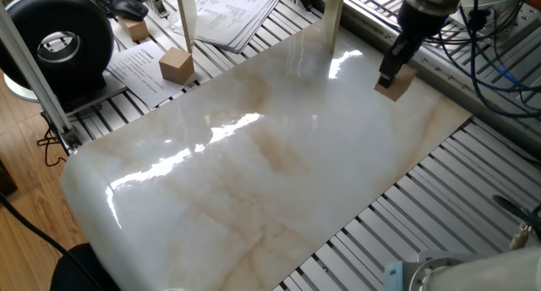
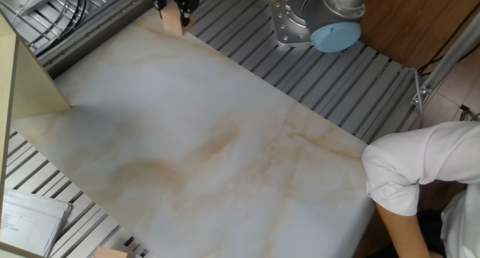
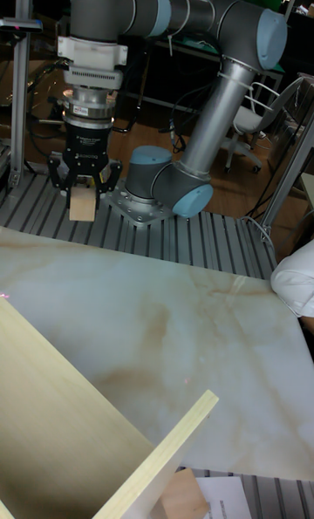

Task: Put the object on the shelf

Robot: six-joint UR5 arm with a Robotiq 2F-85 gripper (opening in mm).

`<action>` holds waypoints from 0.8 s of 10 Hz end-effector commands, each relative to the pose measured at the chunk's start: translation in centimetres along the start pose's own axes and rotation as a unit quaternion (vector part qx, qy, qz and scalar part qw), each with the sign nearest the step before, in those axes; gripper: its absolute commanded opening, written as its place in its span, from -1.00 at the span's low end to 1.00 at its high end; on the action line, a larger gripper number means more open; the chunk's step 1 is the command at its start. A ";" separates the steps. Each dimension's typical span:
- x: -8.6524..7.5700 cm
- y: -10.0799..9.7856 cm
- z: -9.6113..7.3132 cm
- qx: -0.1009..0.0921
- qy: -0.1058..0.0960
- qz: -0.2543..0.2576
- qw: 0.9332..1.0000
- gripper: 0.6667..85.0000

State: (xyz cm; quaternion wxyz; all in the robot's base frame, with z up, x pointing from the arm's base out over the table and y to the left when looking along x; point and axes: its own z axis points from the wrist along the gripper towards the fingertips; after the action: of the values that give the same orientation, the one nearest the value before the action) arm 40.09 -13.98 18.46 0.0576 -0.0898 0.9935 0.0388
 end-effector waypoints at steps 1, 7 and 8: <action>-0.6 -2.2 1.1 0.012 -0.064 -0.021 0.998 -0.98; -4.6 -1.3 -2.8 -0.003 -0.013 -0.004 1.000 -0.98; -5.6 -1.3 -2.8 -0.002 -0.030 -0.002 1.000 -0.98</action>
State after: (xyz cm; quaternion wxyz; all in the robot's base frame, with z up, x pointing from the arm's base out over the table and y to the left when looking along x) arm 43.97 -15.36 20.95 0.0769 -0.1022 0.9913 0.0319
